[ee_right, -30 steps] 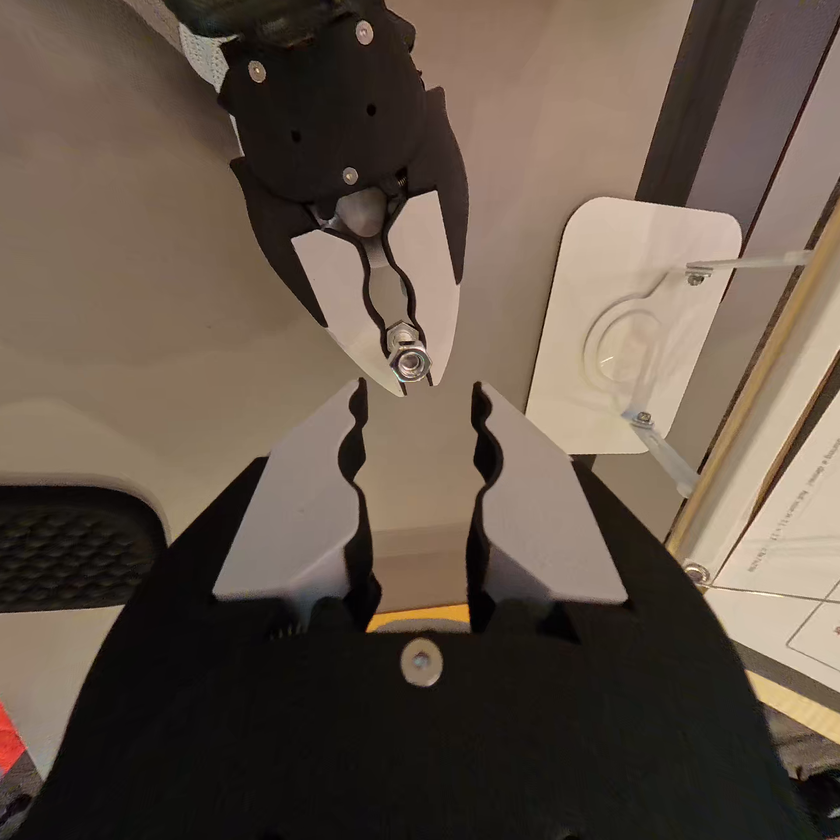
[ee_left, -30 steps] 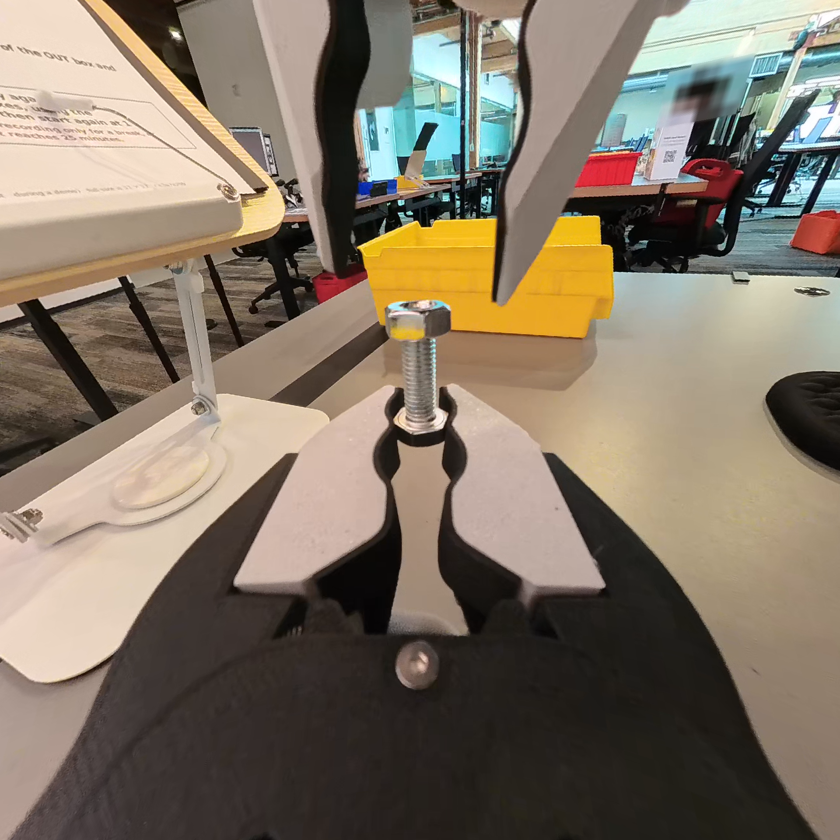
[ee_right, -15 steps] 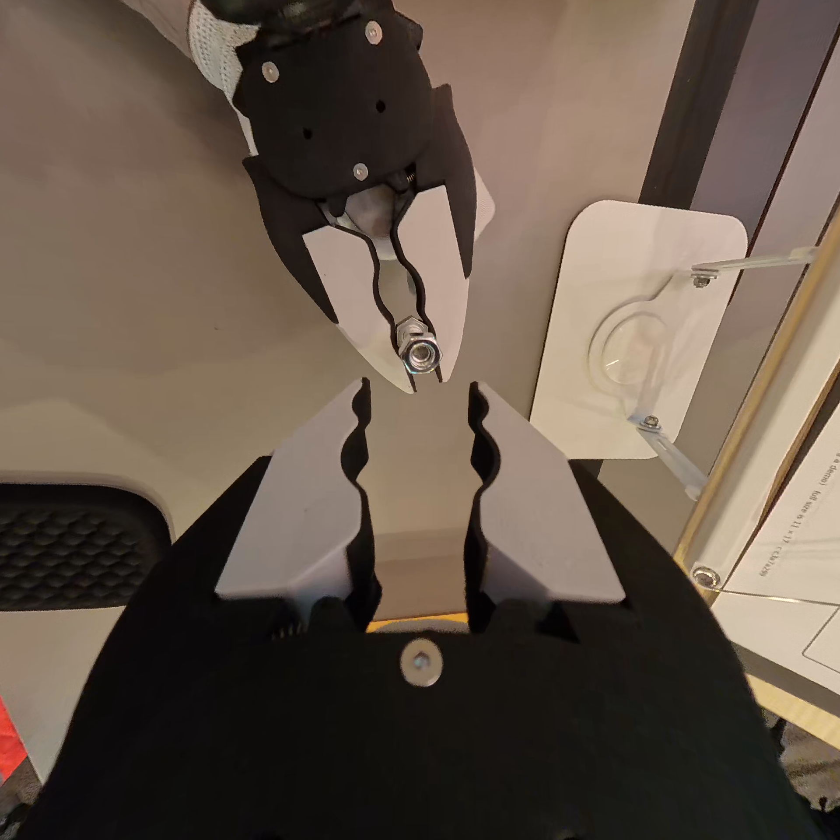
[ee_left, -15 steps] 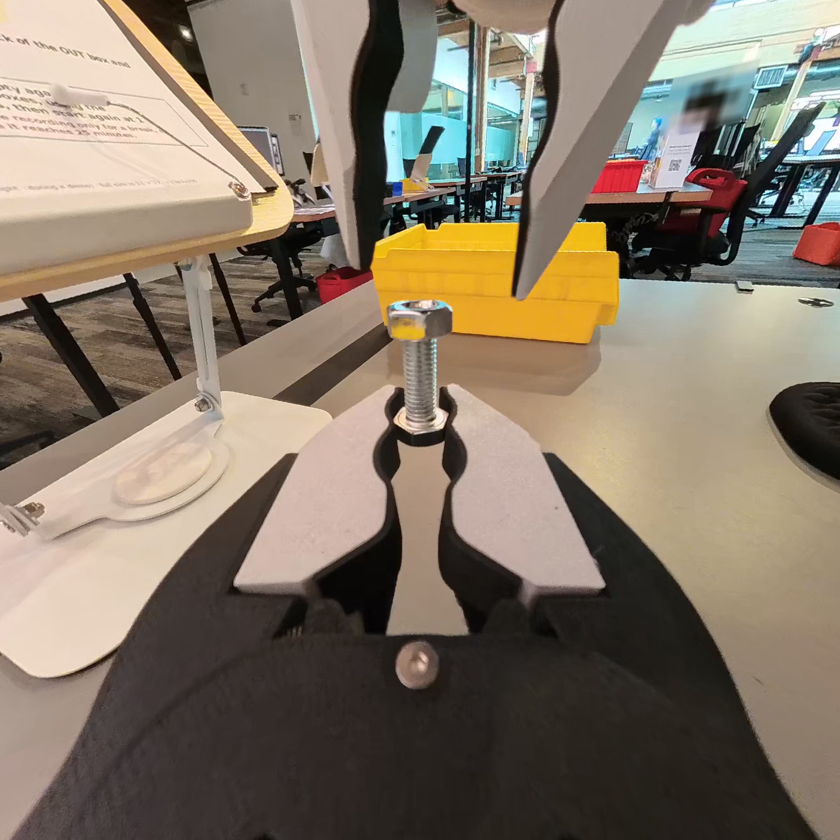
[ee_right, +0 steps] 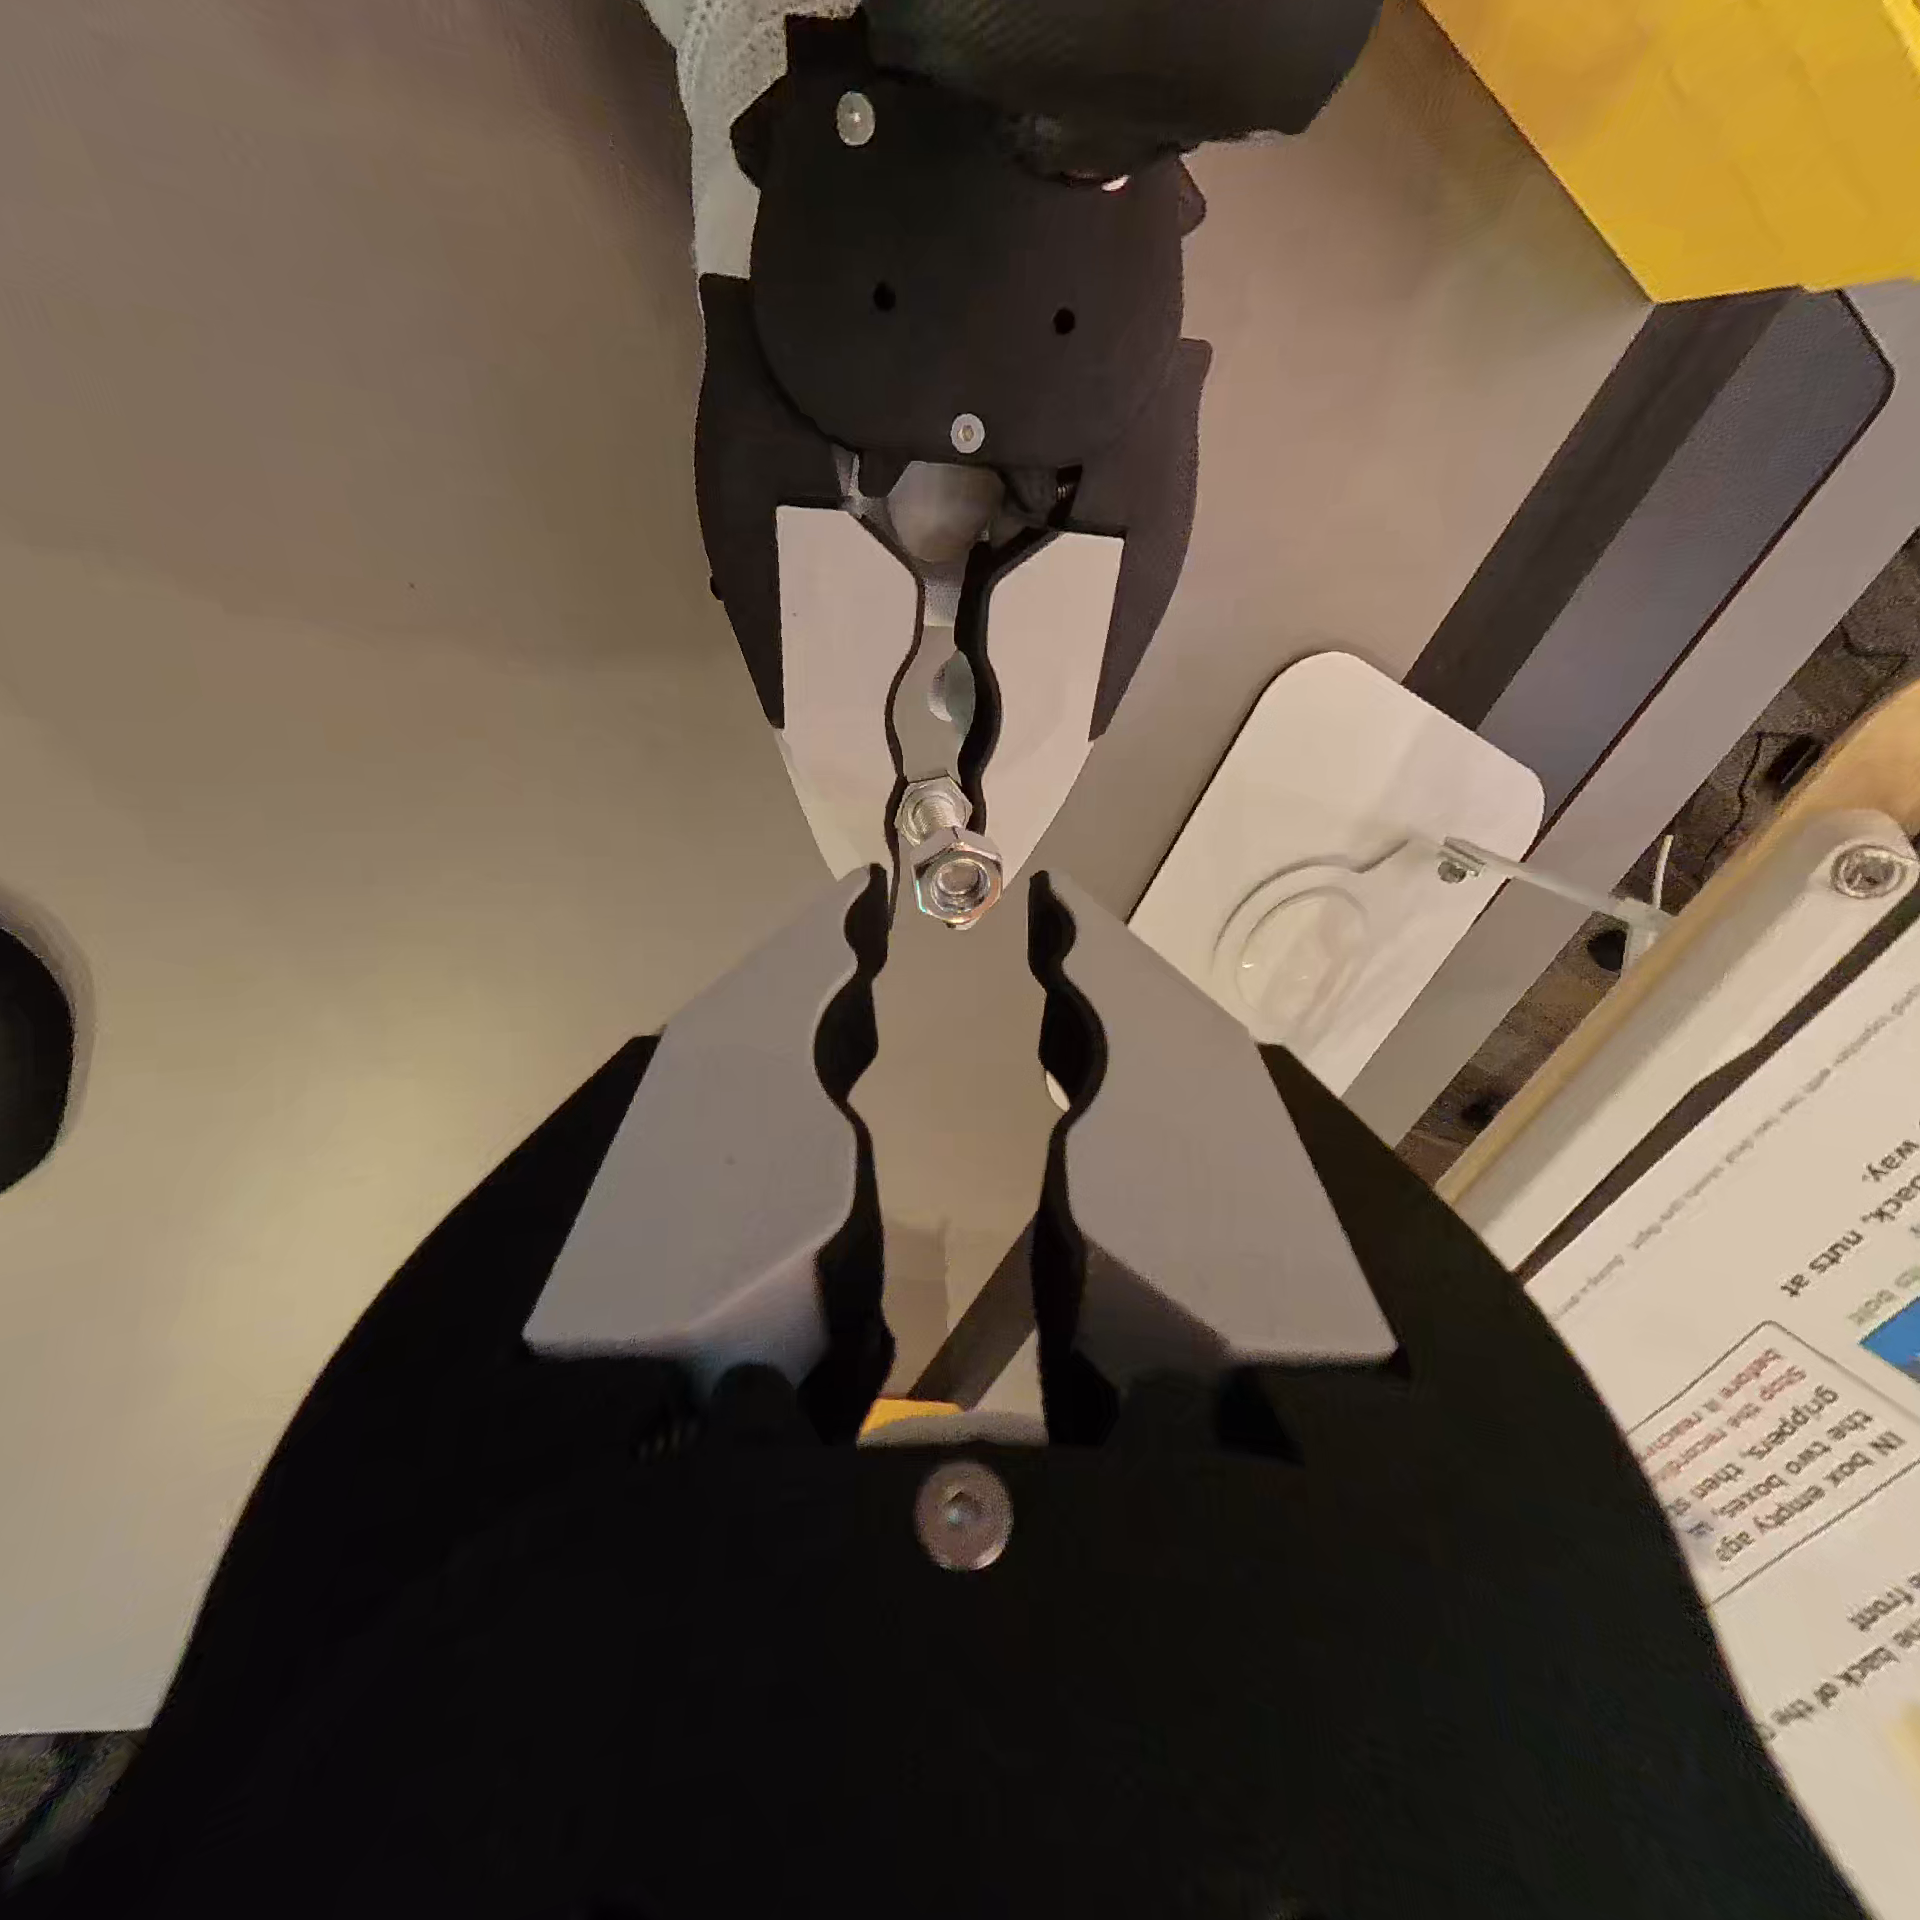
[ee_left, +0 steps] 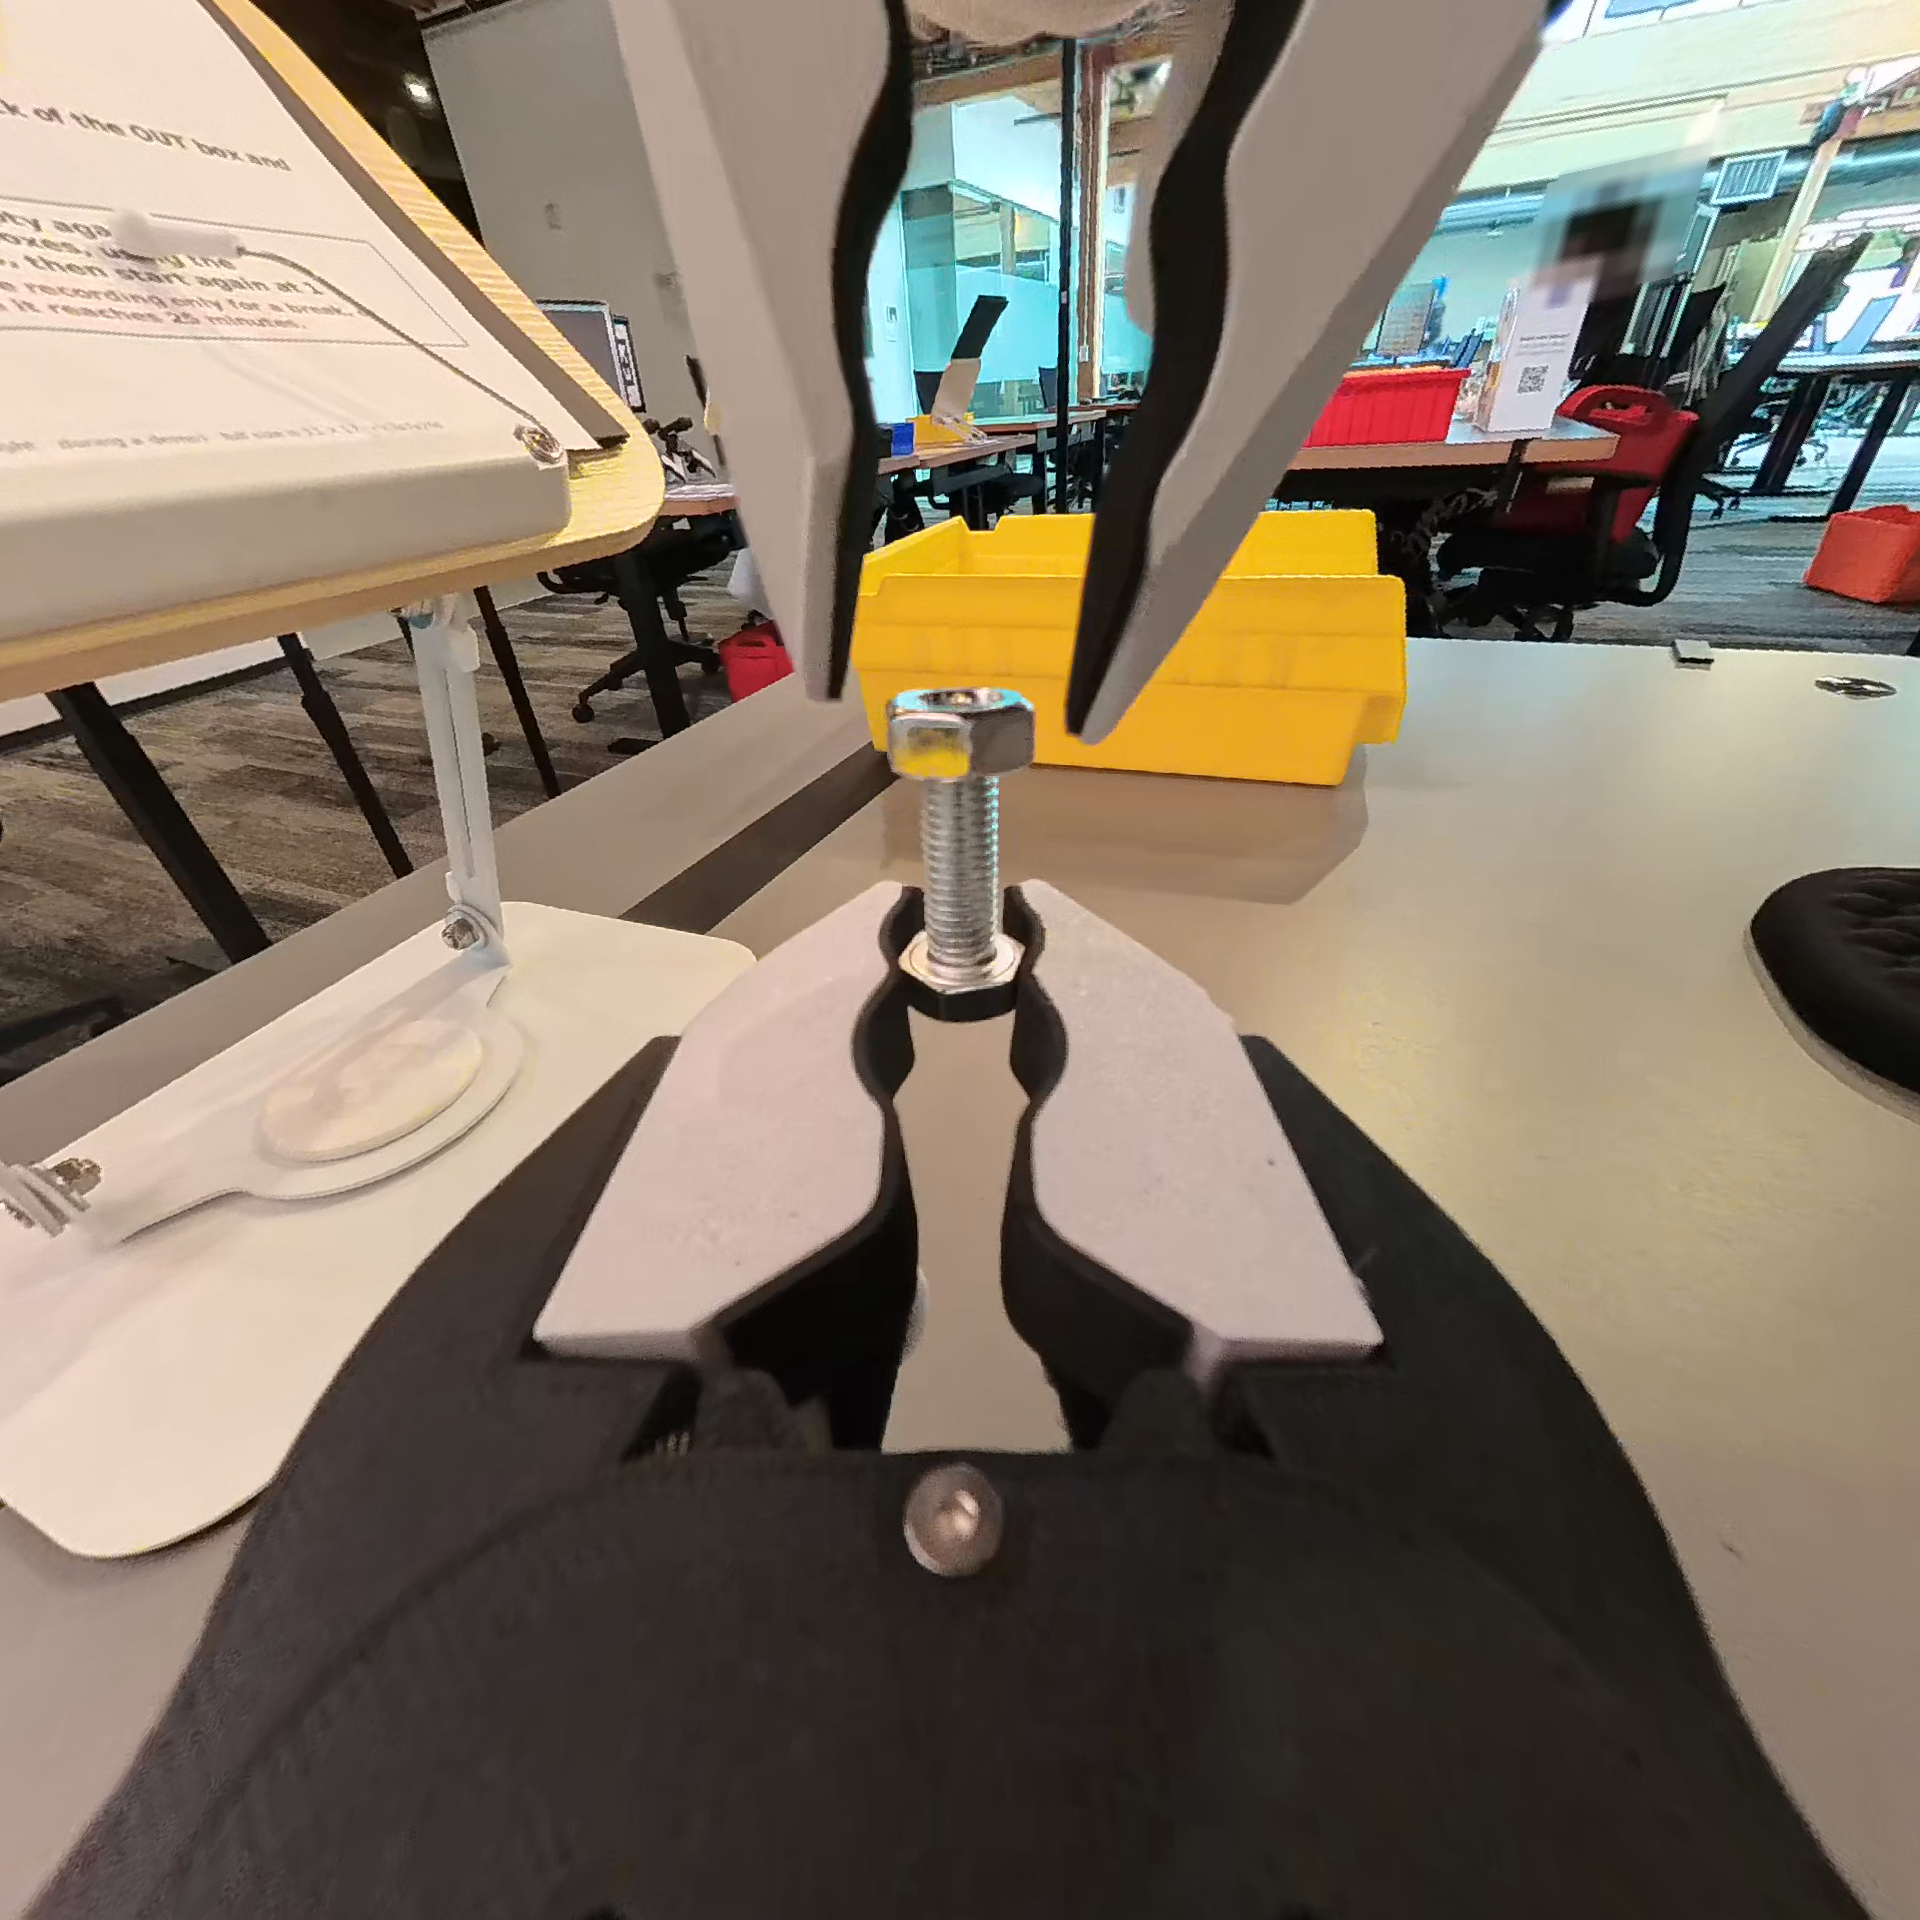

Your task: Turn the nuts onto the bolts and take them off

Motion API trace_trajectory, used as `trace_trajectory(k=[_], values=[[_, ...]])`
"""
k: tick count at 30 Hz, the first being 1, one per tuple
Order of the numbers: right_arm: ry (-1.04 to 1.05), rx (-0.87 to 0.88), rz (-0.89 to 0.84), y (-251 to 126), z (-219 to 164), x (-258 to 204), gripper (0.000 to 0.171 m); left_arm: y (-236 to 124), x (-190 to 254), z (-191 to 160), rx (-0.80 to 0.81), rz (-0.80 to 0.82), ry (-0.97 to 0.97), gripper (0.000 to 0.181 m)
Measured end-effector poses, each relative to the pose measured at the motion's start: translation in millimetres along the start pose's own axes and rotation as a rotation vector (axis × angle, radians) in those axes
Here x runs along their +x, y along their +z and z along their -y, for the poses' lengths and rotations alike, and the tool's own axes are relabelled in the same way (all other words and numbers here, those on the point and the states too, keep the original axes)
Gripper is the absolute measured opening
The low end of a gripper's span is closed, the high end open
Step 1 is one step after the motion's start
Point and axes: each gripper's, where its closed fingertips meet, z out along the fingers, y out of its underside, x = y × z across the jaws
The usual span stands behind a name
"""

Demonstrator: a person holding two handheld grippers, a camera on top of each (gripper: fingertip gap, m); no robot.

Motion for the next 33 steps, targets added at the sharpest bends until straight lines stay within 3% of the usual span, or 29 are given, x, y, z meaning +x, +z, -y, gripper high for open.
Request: trace_trajectory(k=[8,10,13,16,18,21,26,33], values=[[0.082,-0.006,0.037,5,-2,3,0.016,0,-3,0,0.002,0.014,-0.015,0.014],[0.265,0.003,0.067,6,-2,3,0.015,0,-4,0,0.001,0.022,-0.018,0.014],[0.767,0.053,0.119,7,-2,6,0.021,-1,-7,-1,-0.004,0.04,-0.028,0.014],[0.878,0.065,0.114,6,-4,0,0.029,1,-4,-1,-0.011,0.038,0.007,0.014],[0.818,0.076,0.093,5,-2,-1,0.035,1,-3,-1,-0.011,0.035,0.006,0.014],[0.563,0.057,0.029,-1,-3,3,0.046,-1,-5,-1,-0.002,0.031,-0.014,0.014],[0.071,0.01,-0.052,-10,1,9,0.038,0,-3,0,-0.002,0.019,-0.006,0.014],[-0.028,-0.009,0.019,0,2,5,0.023,-1,-3,0,0.001,0.018,-0.01,0.014]])
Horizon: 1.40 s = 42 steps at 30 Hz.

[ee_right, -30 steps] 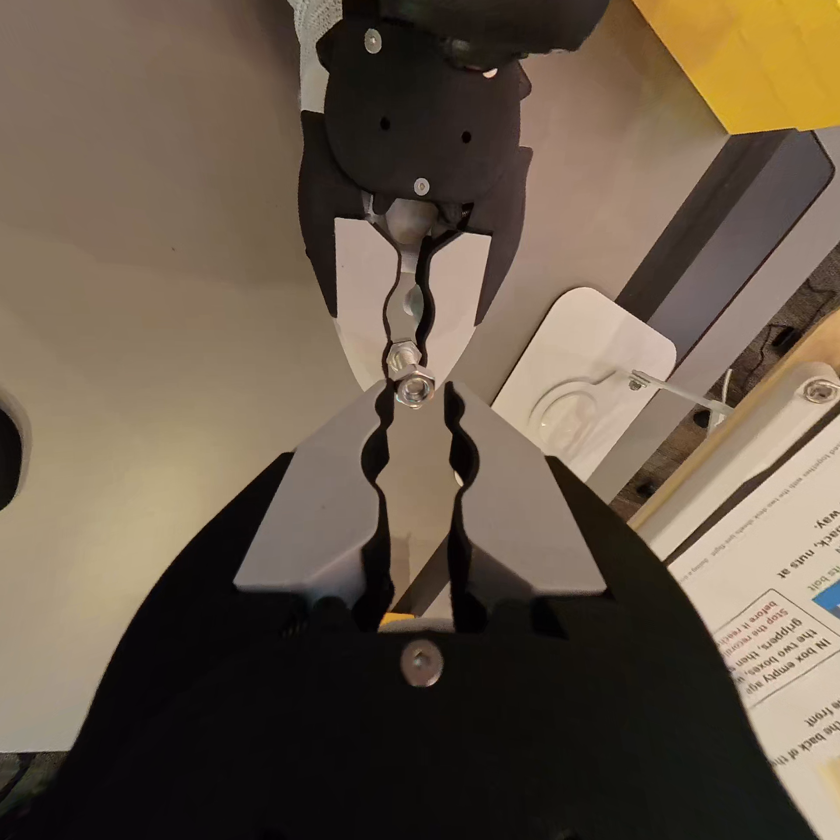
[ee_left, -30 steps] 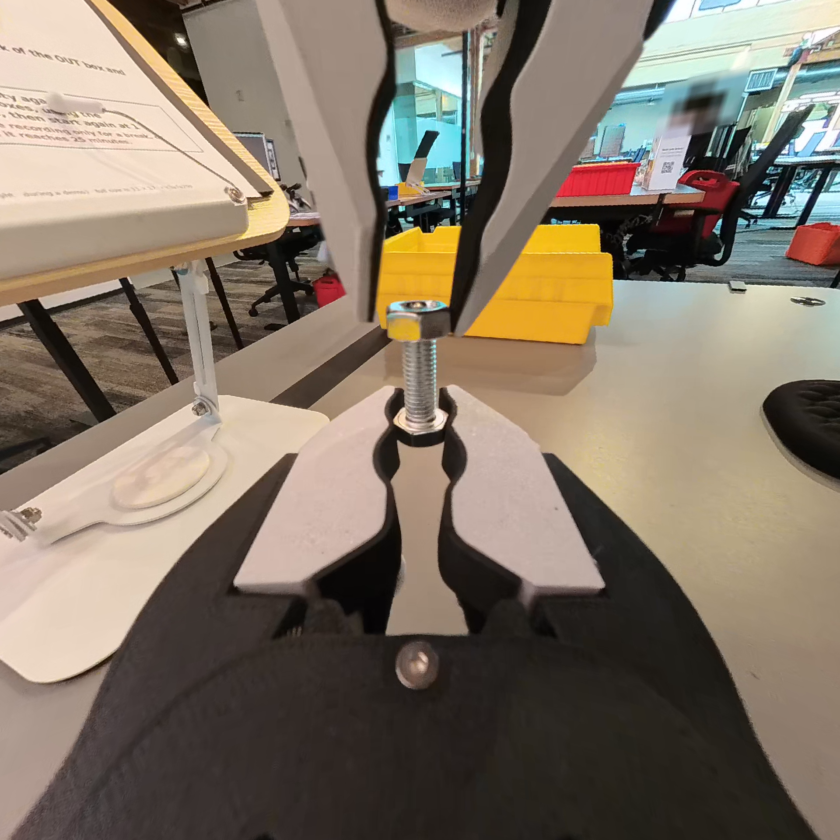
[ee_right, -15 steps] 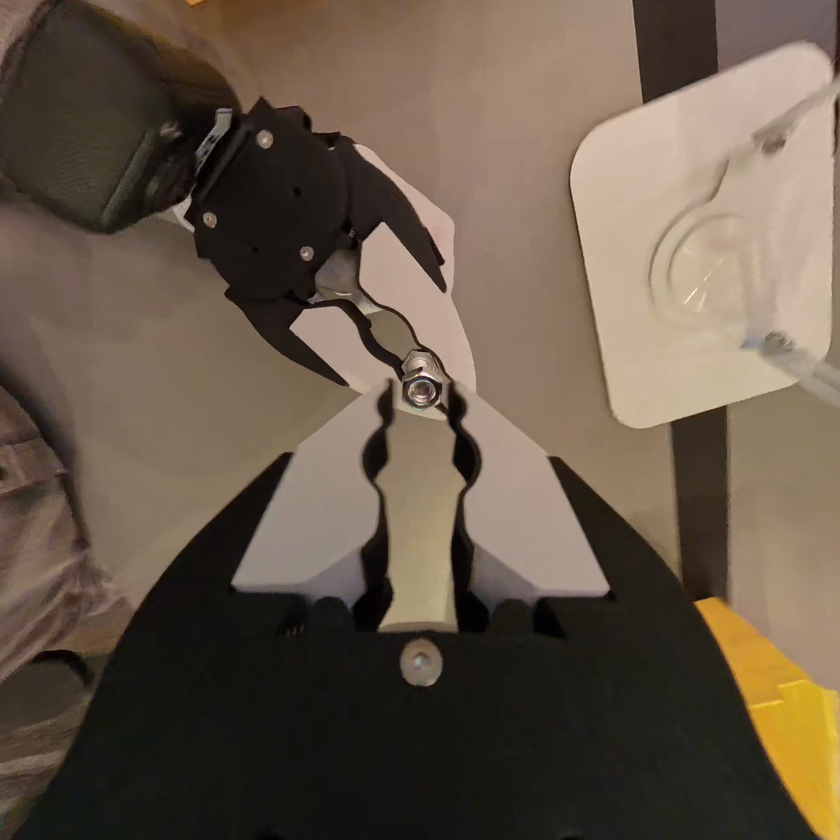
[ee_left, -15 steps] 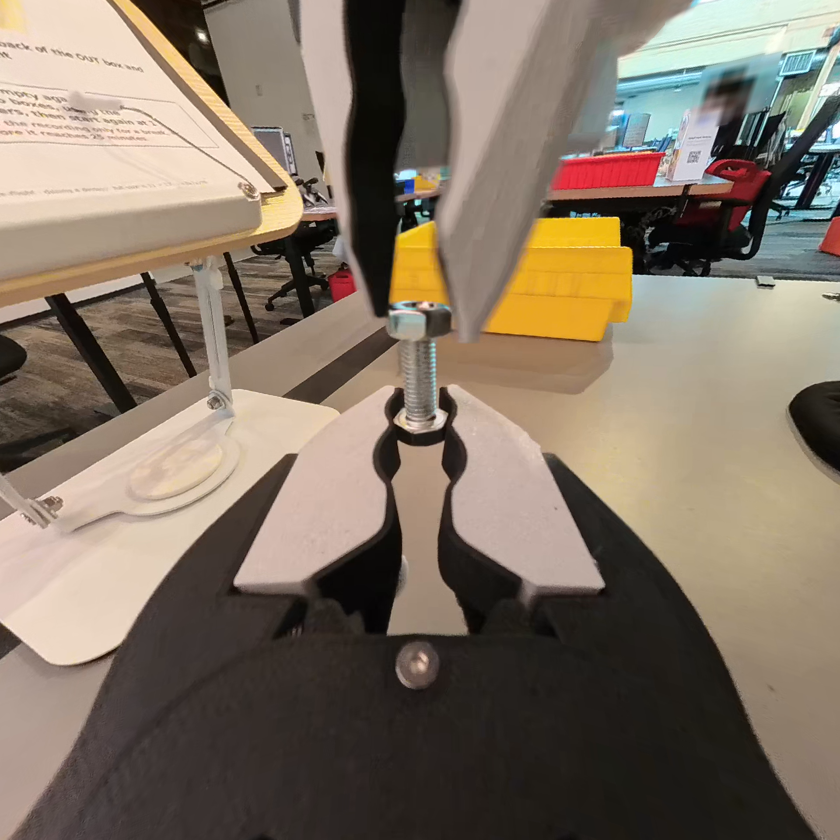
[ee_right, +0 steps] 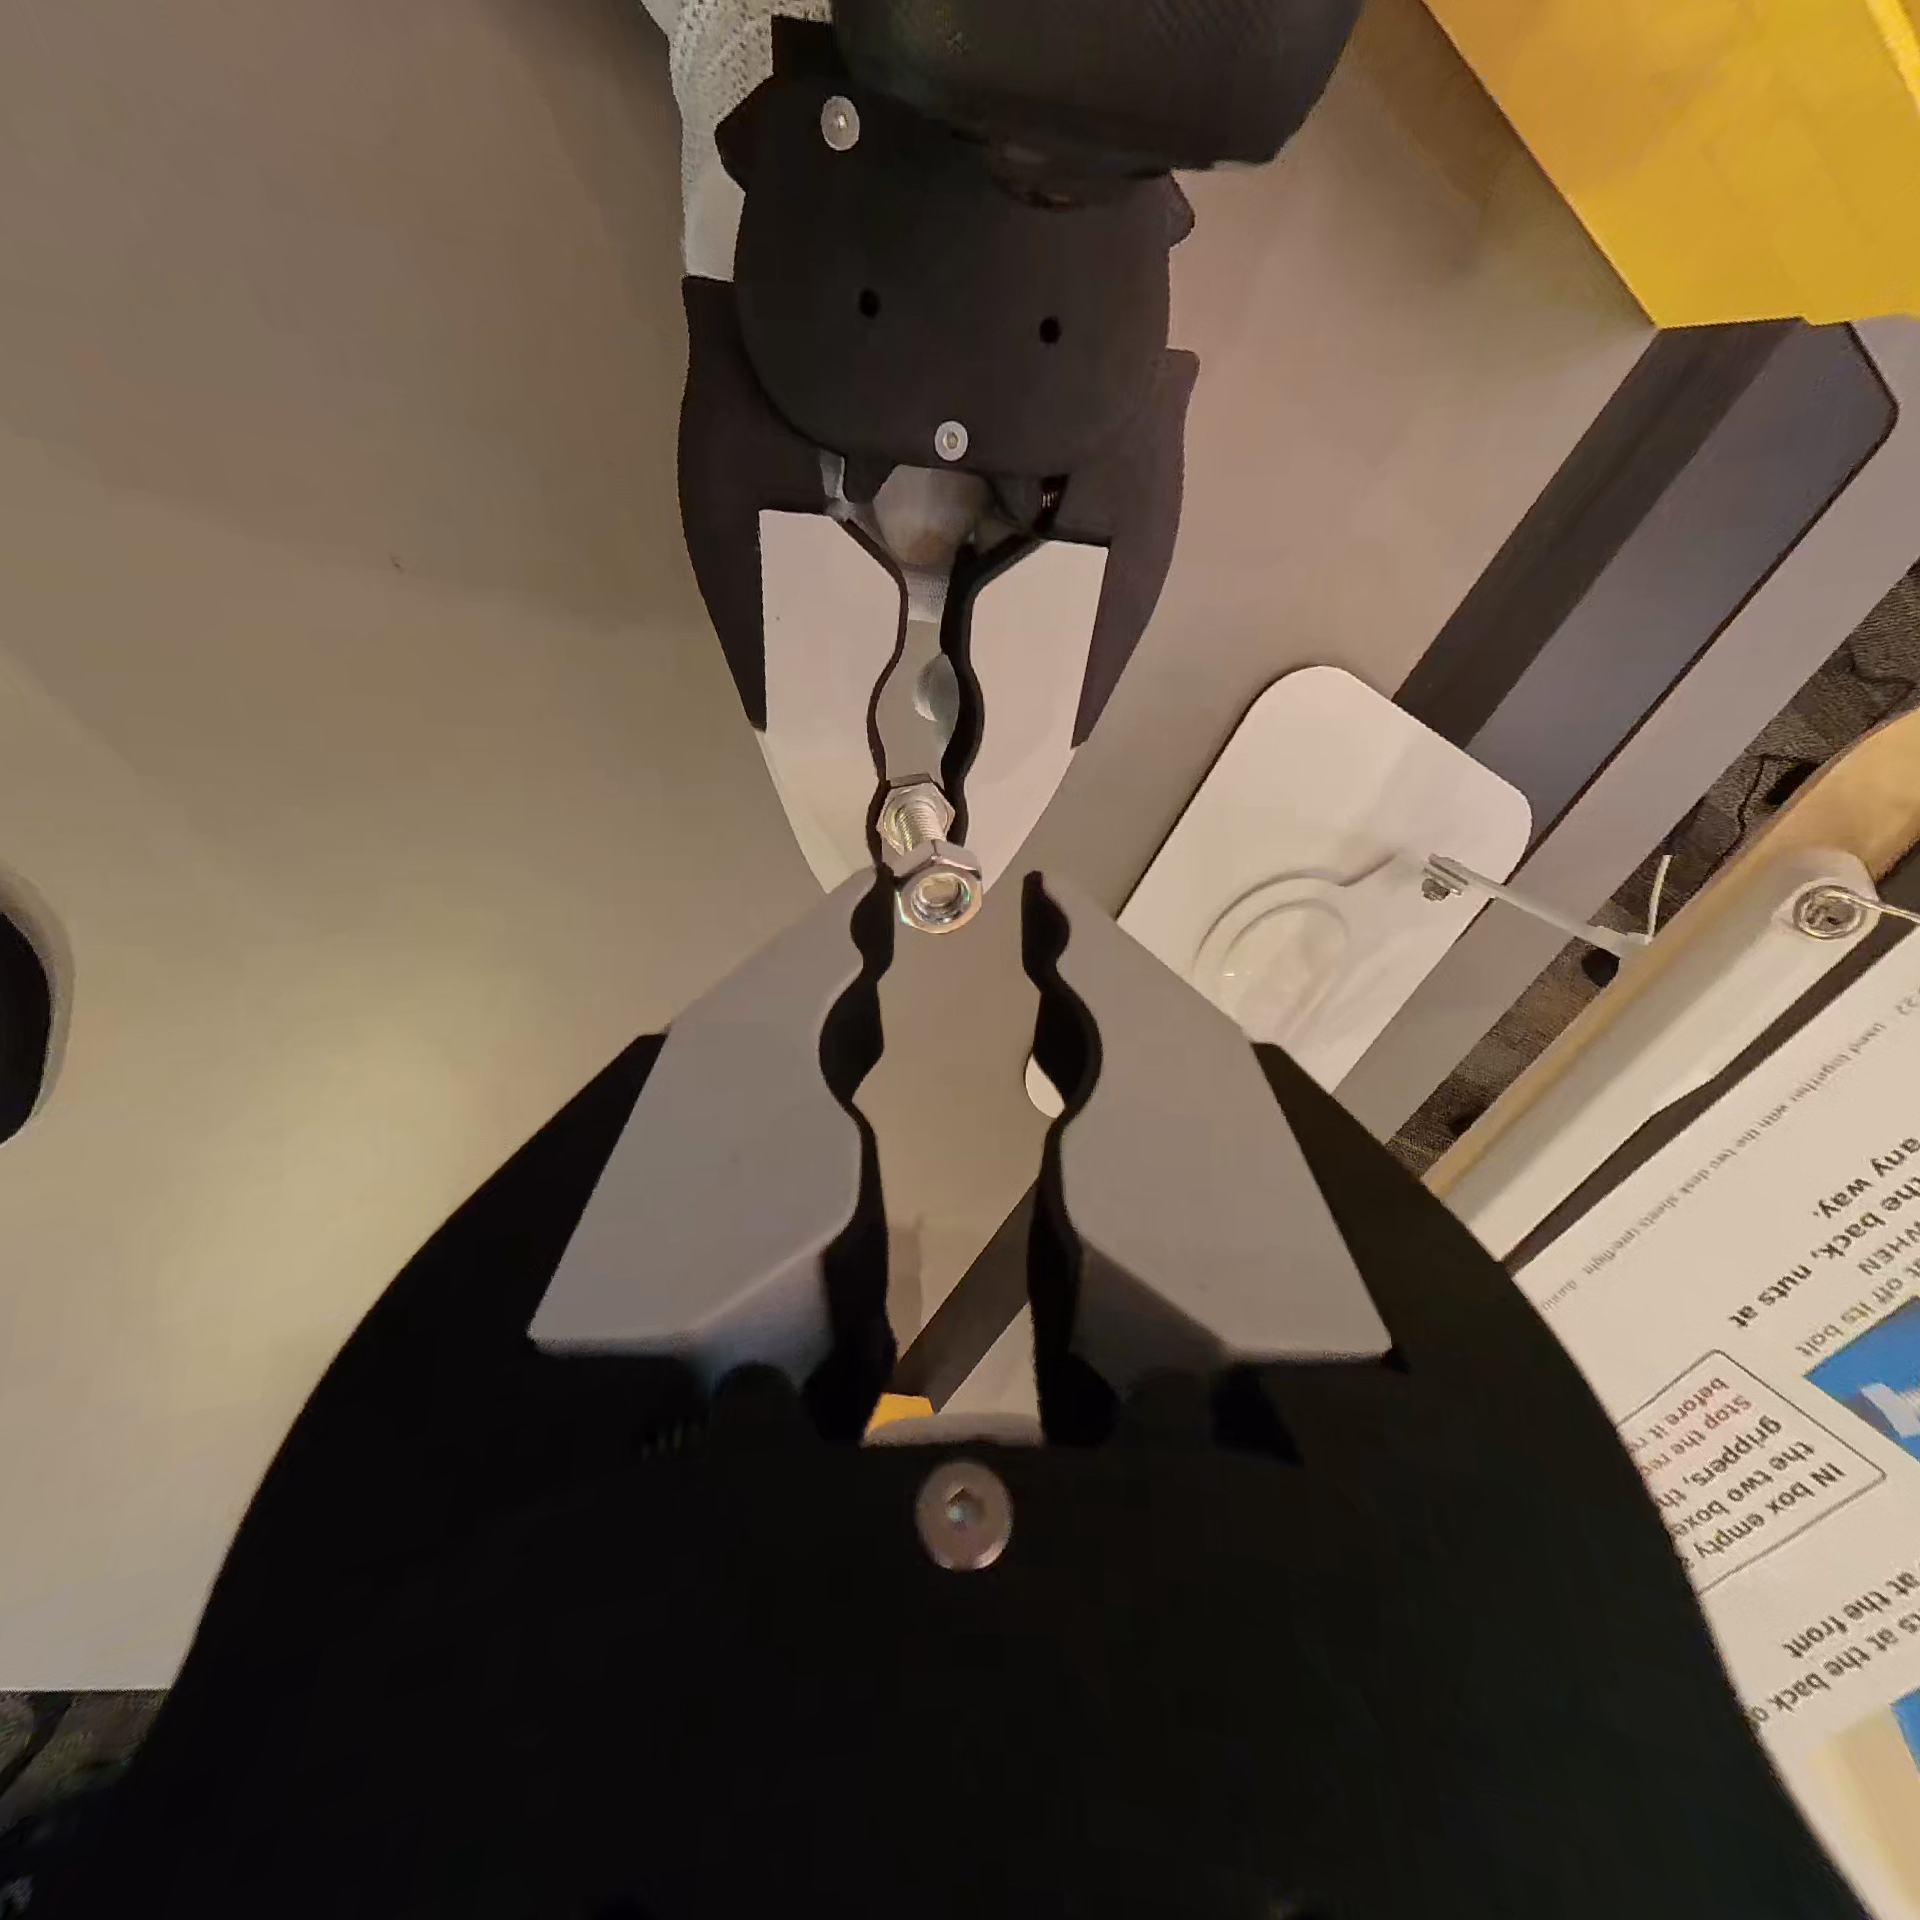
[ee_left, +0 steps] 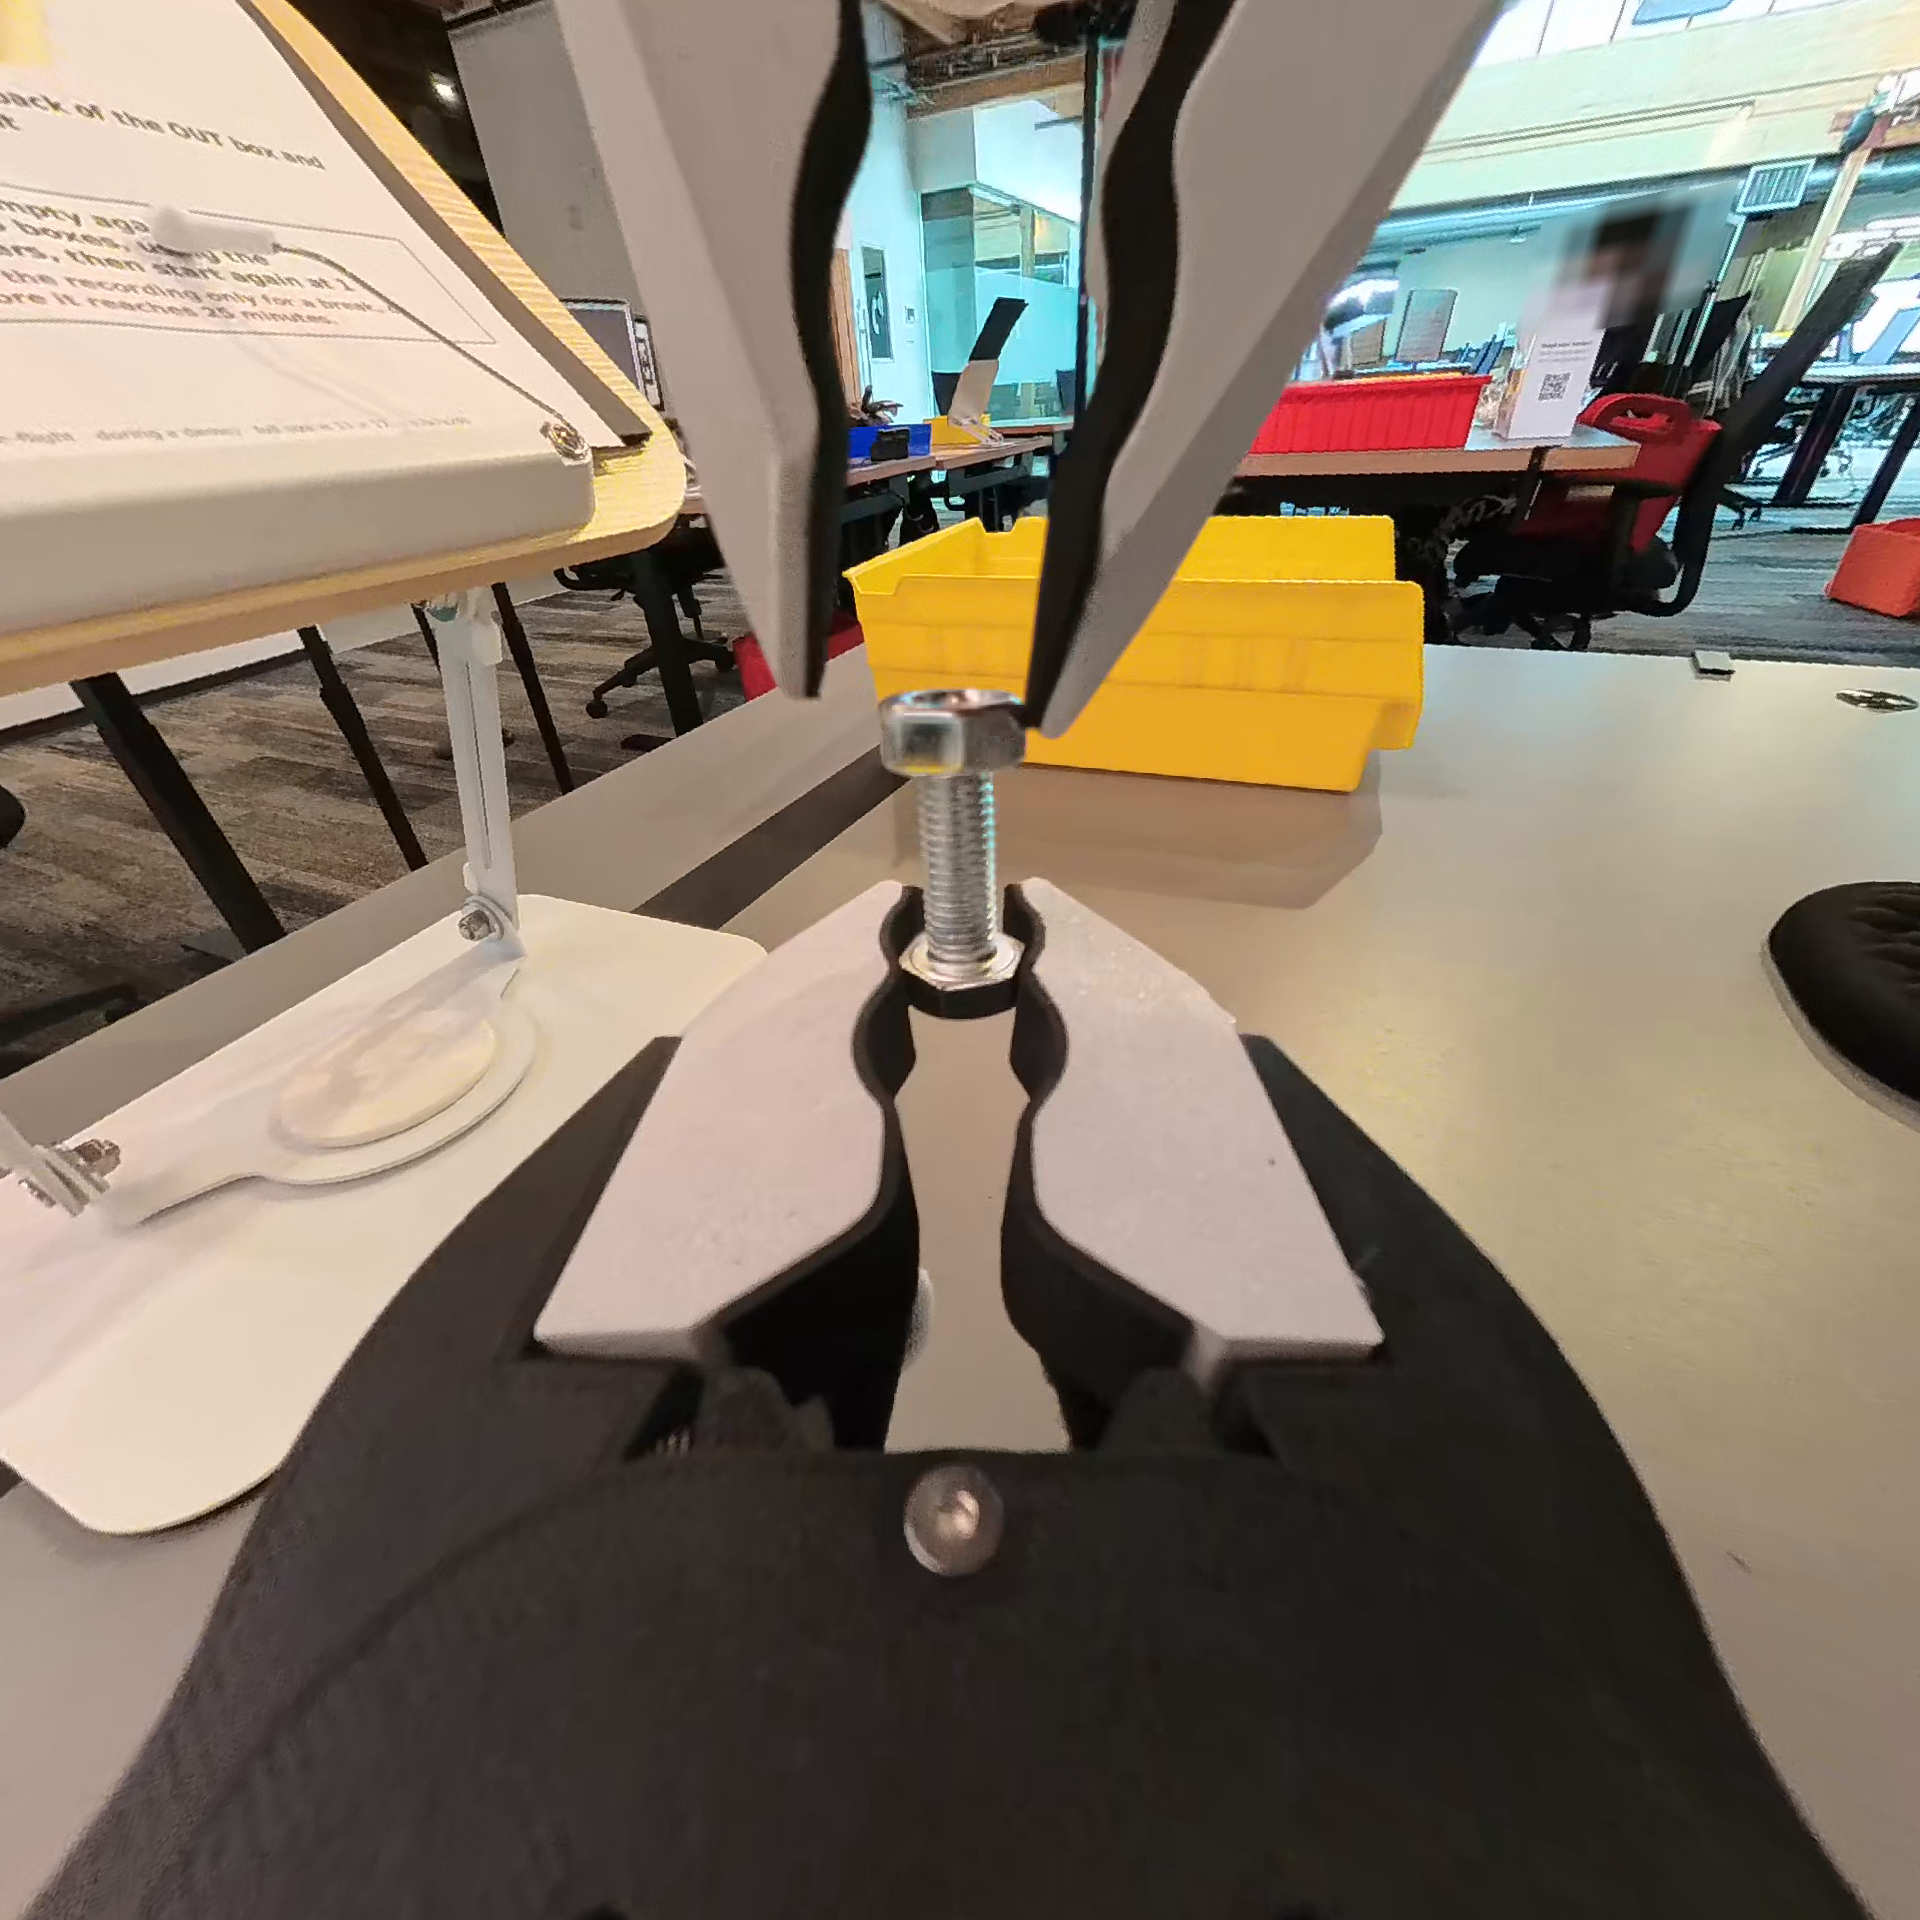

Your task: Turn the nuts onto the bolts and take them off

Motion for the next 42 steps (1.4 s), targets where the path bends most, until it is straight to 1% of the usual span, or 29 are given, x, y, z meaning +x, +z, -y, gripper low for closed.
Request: trace_trajectory(k=[2,4,6,7,8,10,11,13,14,16,17,18,20,22,27,30,34,36,39,42], values=[[0.014,0.007,0.017,1,0,-2,0.014,0,-1,0,0.002,0.0,-0.012,0.014],[0.04,0.004,0.017,1,-1,-2,0.013,0,-1,0,0.0,0.003,-0.009,0.014],[0.138,-0.001,0.031,1,-3,-1,0.012,0,-2,0,0.0,0.01,-0.01,0.014],[0.232,0.008,0.045,1,-2,0,0.01,-1,-4,0,0.003,0.015,-0.019,0.014],[0.379,0.023,0.088,1,0,-2,0.0,-1,-6,1,0.008,0.024,-0.03,0.014],[0.765,0.086,0.148,1,7,1,0.002,-2,-8,1,0.009,0.028,-0.024,0.014],[0.833,0.11,0.162,2,9,-1,0.004,-2,-7,0,0.004,0.026,-0.022,0.014],[0.758,0.042,0.084,0,-2,-1,0.007,-2,-6,1,0.01,0.023,-0.016,0.014],[0.713,0.052,0.076,-4,0,-2,0.009,-2,-6,1,0.014,0.022,-0.016,0.014],[0.645,0.06,0.076,-11,1,-3,0.027,-3,-7,2,0.016,0.019,-0.025,0.014],[0.564,0.065,0.059,-14,2,-2,0.032,-2,-7,2,0.016,0.018,-0.024,0.014],[0.475,0.082,0.024,-16,5,1,0.032,-2,-6,1,0.014,0.017,-0.02,0.014],[0.319,0.014,-0.03,-15,-4,4,0.038,-2,-4,1,0.011,0.011,-0.008,0.014],[0.16,0.021,-0.064,-13,-2,6,0.038,-2,-3,1,0.01,0.009,-0.005,0.014],[-0.132,-0.05,-0.048,1,-8,-4,0.035,-2,-2,1,0.01,0.001,0.0,0.014],[-0.174,-0.016,-0.044,3,-2,-4,0.028,-2,-2,1,0.01,-0.001,0.002,0.014],[-0.216,-0.036,-0.043,4,-4,-3,0.016,-1,-1,1,0.007,-0.004,0.008,0.014],[-0.197,-0.032,-0.028,4,-5,-4,0.015,-1,0,1,0.006,-0.003,0.012,0.014],[-0.077,-0.028,-0.003,5,-5,-3,0.015,-2,-2,1,0.007,0.004,0.005,0.014],[0.192,-0.03,0.057,5,-6,-2,0.015,-2,-4,1,0.008,0.012,-0.003,0.014]])
